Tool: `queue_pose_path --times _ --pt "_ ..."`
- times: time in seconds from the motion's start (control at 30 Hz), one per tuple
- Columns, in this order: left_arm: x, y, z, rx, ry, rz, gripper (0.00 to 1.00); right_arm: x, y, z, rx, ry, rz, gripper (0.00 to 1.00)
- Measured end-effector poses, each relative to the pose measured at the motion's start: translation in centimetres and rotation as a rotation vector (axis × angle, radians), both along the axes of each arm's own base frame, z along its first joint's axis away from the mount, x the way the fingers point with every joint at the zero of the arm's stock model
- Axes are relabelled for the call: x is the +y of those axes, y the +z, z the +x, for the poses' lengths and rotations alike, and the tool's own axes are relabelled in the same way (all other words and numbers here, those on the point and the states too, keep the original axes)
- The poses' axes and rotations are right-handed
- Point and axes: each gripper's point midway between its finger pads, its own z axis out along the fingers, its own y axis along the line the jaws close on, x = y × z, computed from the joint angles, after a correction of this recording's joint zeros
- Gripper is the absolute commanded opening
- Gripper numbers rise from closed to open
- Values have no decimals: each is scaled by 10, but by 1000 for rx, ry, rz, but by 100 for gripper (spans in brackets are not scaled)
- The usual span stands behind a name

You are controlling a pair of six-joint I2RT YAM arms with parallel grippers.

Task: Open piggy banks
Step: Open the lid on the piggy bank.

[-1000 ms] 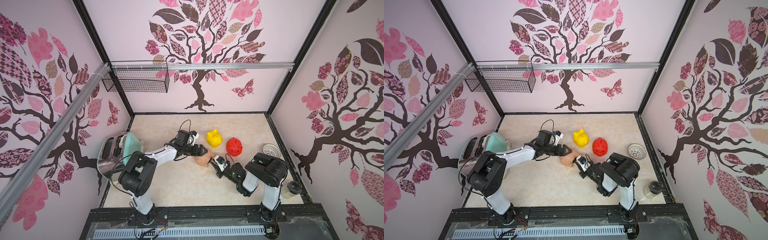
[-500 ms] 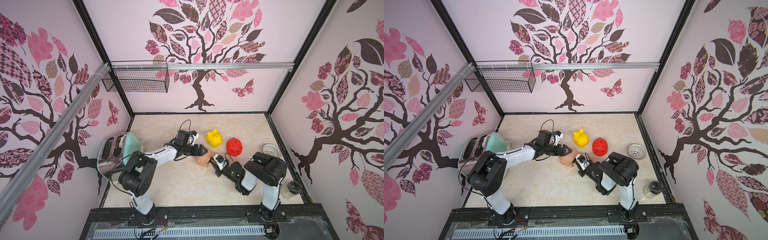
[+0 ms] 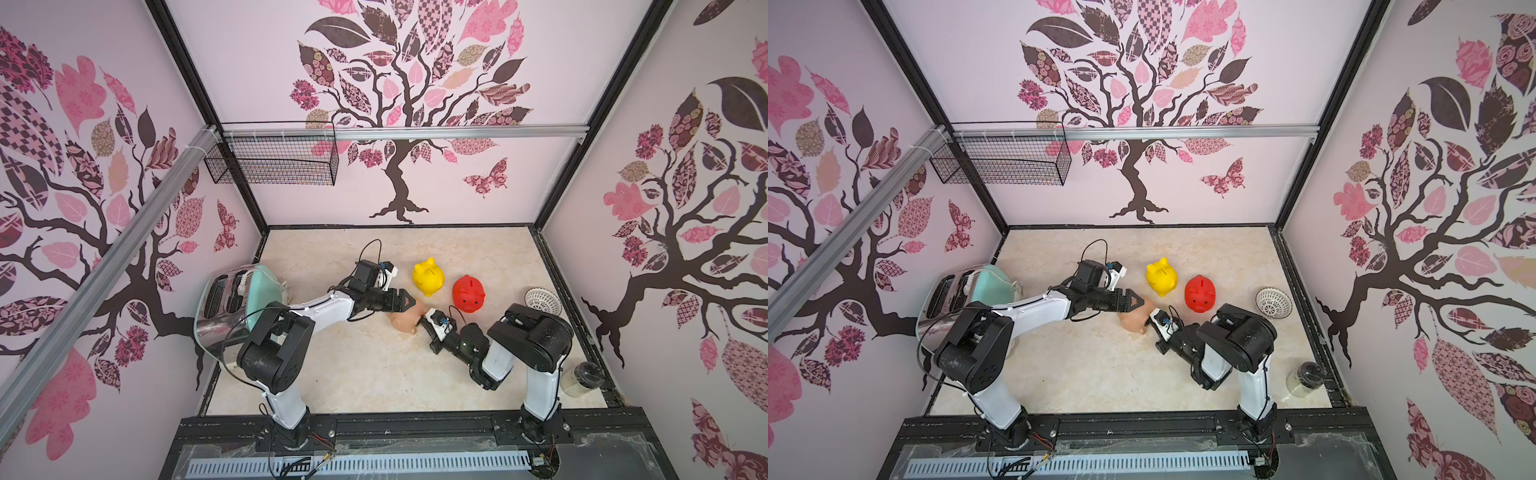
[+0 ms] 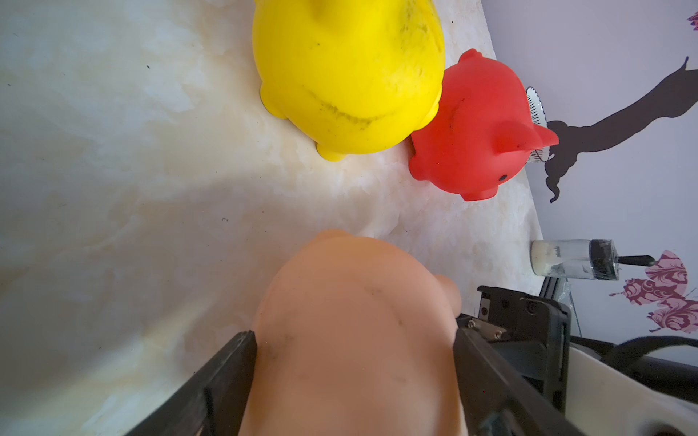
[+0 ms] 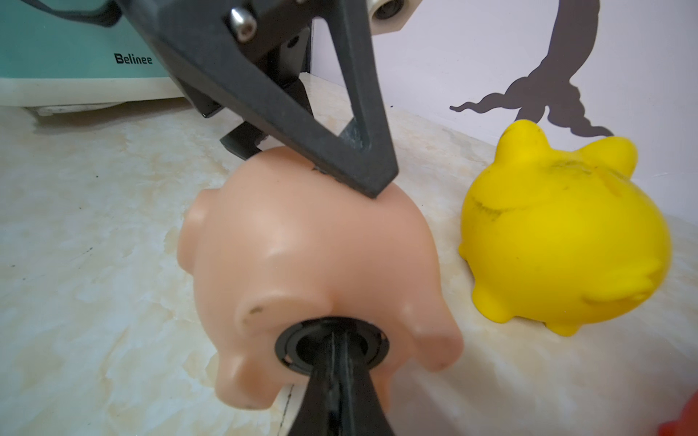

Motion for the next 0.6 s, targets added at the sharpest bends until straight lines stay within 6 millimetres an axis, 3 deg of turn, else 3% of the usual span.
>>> queue_pose_path --times 0.23,0.33,0.6 --pt "0 0 0 0 0 0 85 0 -2 -1 1 4 -5 1" --pt "0 0 0 0 0 0 85 0 -2 -1 5 3 -1 21" --pt "0 0 0 0 0 0 85 -1 -2 -2 30 0 24 24"
